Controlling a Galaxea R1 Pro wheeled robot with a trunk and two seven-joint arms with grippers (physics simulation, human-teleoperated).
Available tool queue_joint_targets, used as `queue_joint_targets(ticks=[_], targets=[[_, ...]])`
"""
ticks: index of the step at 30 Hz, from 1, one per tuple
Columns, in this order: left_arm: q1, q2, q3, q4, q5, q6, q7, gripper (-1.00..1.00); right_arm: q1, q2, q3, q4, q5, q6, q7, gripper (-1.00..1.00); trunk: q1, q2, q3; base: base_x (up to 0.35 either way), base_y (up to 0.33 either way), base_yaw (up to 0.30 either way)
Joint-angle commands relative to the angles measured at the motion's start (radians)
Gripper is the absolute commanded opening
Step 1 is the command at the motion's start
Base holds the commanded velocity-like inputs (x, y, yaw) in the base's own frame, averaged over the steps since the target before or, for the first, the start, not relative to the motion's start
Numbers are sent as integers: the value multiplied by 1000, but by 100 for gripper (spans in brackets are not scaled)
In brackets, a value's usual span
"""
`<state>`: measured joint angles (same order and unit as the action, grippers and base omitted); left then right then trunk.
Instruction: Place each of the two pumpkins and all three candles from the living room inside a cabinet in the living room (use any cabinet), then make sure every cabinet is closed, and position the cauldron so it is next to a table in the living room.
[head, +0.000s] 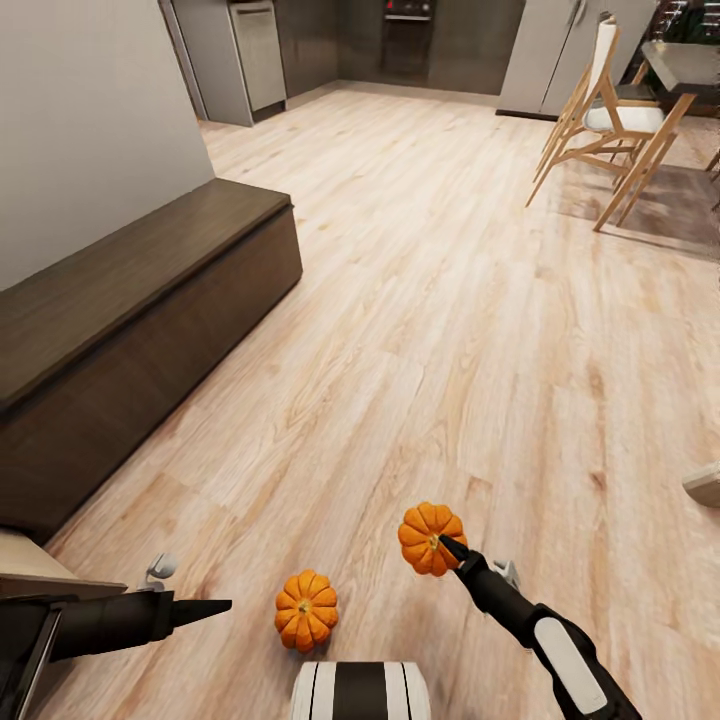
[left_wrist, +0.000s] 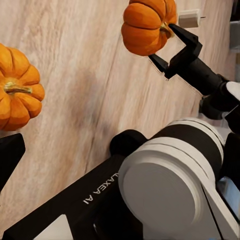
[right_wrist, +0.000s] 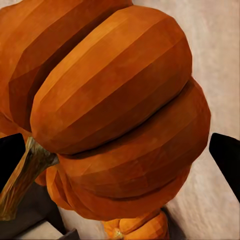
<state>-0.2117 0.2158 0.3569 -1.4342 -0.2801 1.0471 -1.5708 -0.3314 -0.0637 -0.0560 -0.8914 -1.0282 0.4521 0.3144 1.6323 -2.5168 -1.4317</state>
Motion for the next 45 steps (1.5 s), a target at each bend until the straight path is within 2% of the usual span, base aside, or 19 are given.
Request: queue_joint_targets(ticks=[1, 8, 11, 13, 14, 16, 25, 31, 37, 45], targets=[[0, 0, 0, 0, 0, 0, 0, 100, 0, 0, 0, -3, 2, 2, -1, -100, 0, 0, 4, 0, 0, 0], [0, 0, 1, 0, 0, 0, 0, 100, 0, 1, 2, -7, 2, 24, 5, -100, -4, 2, 31, 0, 0, 0], [0, 0, 1, 0, -1, 0, 0, 100, 0, 1, 3, -8, 2, 30, 30, -100, -5, 3, 43, 0, 0, 0], [0, 0, 1, 0, -1, 0, 0, 100, 0, 1, 2, -8, 2, 48, 37, -100, -6, 3, 50, 0, 0, 0], [0, 0, 1, 0, -1, 0, 0, 100, 0, 1, -3, -8, 2, 88, 40, -100, -6, 3, 54, 0, 0, 0], [0, 0, 1, 0, -1, 0, 0, 100, 0, 1, -6, -8, 2, 100, 41, -100, -7, 4, 62, 0, 0, 0], [0, -1, 1, 0, -2, 0, 0, 100, 0, 0, -7, -7, 2, 106, 82, -100, -11, 6, 97, 0, 0, 0], [0, -2, -1, 0, -2, 0, 0, 100, 0, 1, -7, -8, 2, 105, 86, -100, -11, 6, 97, -12, -11, 0], [0, -2, -1, 0, -3, 0, 0, 100, 0, 0, -6, -8, 3, 105, 87, -100, -11, 6, 97, -57, -215, 25], [0, -2, 1, 0, 3, 0, 0, 100, 0, 1, -5, -8, 3, 105, 88, -100, -11, 6, 97, -5, -243, 249]])
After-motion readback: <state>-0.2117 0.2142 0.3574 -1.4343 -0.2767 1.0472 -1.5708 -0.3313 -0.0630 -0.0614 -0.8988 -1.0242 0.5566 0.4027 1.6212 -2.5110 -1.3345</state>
